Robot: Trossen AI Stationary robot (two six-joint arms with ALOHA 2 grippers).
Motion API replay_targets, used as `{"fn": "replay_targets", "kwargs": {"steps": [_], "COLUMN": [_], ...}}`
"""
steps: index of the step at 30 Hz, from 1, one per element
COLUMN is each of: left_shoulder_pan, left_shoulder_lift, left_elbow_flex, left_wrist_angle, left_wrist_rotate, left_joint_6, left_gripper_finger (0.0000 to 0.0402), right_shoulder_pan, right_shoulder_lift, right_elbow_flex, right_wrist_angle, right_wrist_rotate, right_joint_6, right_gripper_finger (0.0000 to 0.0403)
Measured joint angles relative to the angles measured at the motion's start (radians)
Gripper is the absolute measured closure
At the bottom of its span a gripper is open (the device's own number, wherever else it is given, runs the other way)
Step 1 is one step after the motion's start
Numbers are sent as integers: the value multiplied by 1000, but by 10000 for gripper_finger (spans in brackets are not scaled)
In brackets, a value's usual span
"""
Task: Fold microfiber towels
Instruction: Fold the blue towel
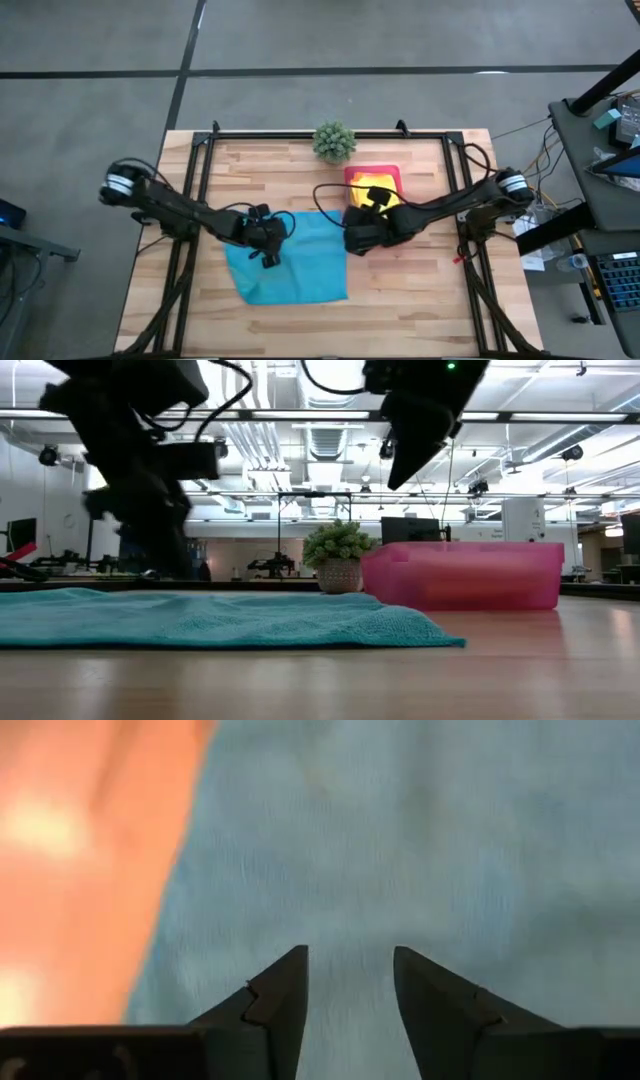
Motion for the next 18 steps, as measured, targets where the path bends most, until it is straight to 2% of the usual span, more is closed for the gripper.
{"fn": "replay_targets", "kwargs": {"steps": [5, 10, 14, 18], "left_shoulder_pan": [-16, -90, -174, -259], "left_shoulder_lift": [-113, -167, -164, -127], "left_elbow_flex": [-4, -4, 9, 31], "left_wrist_angle": [-118, -119, -124, -121], "left_wrist_rotate": [215, 392, 455, 457], "left_joint_6": [-79, -254, -442, -574], "left_gripper_finger": [268, 268, 268, 268], "right_shoulder_pan": [17, 20, 20, 20], "right_shoulder_lift": [-48, -61, -55, -50], "right_elbow_flex": [-95, -163, -223, -285], "right_wrist_angle": [142, 306, 498, 666], "right_wrist_rotate": [-1, -2, -11, -65], "right_joint_6": [-61, -155, -260, -364], "right_gripper_finger": [374, 374, 374, 374]}}
